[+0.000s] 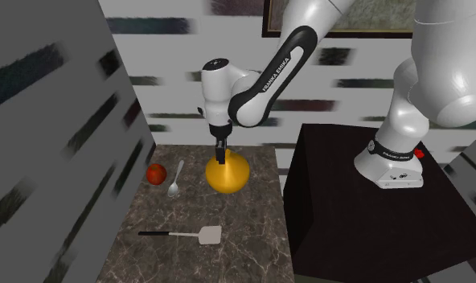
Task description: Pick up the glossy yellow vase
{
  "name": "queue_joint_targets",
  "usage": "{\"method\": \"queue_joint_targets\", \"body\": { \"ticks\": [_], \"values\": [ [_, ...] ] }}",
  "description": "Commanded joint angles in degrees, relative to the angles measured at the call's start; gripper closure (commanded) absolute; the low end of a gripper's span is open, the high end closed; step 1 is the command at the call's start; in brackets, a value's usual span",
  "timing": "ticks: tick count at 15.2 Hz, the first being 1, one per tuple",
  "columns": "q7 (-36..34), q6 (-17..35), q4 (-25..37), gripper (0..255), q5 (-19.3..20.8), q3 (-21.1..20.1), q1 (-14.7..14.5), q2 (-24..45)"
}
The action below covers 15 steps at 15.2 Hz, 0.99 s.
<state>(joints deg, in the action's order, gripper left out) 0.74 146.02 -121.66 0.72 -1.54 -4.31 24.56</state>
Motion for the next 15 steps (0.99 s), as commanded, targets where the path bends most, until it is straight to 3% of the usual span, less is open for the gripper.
{"method": "queue_joint_targets", "body": {
  "ticks": [1,2,11,15],
  "values": [
    [-0.02,0.53,-0.01,0,0.03,0.02,-0.02,0.50],
    [-0.08,0.43,0.06,255,0.03,0.01,-0.06,0.47],
    [-0.02,0.53,0.00,255,0.03,0.02,-0.02,0.51],
    [0.04,-1.89,-0.13,255,-0.08,-0.05,0.04,-2.05]
  ]
}}
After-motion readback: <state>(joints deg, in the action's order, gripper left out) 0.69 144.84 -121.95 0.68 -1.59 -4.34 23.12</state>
